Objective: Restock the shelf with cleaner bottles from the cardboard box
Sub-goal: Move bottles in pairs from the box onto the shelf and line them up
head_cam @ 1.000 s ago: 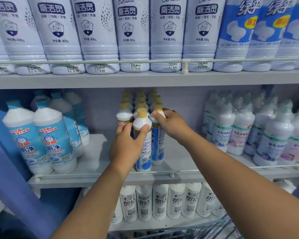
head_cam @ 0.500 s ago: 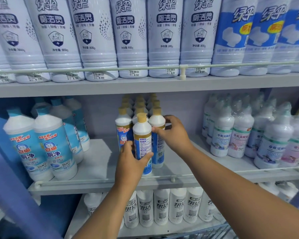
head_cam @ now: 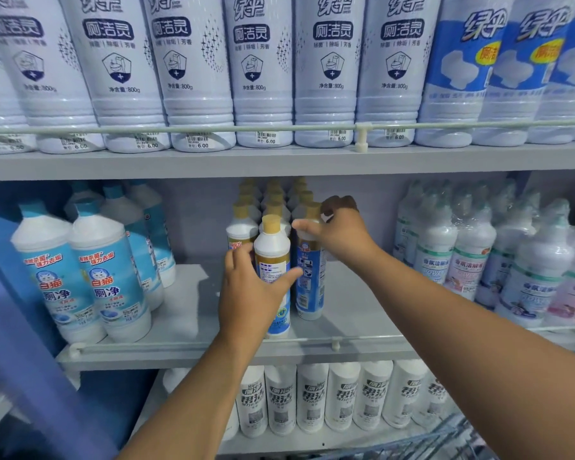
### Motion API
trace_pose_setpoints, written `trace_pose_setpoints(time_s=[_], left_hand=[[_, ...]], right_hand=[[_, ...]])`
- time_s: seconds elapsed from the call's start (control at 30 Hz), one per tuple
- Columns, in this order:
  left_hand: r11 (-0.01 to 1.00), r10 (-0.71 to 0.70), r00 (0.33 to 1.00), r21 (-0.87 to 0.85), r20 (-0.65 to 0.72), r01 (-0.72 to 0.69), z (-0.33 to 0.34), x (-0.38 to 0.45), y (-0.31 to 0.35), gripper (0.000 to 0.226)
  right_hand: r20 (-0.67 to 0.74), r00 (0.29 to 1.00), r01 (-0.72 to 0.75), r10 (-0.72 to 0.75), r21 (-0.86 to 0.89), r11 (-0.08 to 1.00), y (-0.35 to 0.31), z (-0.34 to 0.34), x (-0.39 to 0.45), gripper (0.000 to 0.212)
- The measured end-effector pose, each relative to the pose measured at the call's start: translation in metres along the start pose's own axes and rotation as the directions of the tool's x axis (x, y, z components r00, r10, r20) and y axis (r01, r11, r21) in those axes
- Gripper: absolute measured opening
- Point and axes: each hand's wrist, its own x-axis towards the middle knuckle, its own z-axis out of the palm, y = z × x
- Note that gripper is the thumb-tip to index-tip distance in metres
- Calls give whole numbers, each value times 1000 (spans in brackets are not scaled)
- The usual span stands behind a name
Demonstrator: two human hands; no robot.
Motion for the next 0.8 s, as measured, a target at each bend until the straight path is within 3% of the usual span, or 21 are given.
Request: trace_pose_setpoints(time_s=[0.17, 0.27, 0.33, 0.47, 0.67, 0.8], left_hand=[[994, 107, 994, 24, -32, -106, -17, 30, 26, 64], [991, 124, 992, 43, 34, -126, -28, 51, 43, 44], [992, 107, 989, 50, 103, -112, -36, 61, 49, 35], [995, 91, 979, 23, 182, -97, -43, 65, 50, 28], [993, 99, 975, -90, 198, -82, -42, 62, 37, 26], [991, 106, 972, -104, 209, -85, -39, 57, 37, 18]], right_hand=[[126, 989, -67, 80, -104, 992, -16, -17, 3, 36], [230, 970, -31, 72, -178, 984, -23, -27, 8, 26], [278, 958, 0, 68, -239, 971, -26, -31, 12, 36], [242, 970, 51, 24, -300, 952, -30, -30, 21, 44], [181, 983, 59, -9, -271, 961, -24, -27, 23, 24], [200, 980, 64, -9, -271, 960, -25, -32, 23, 25]])
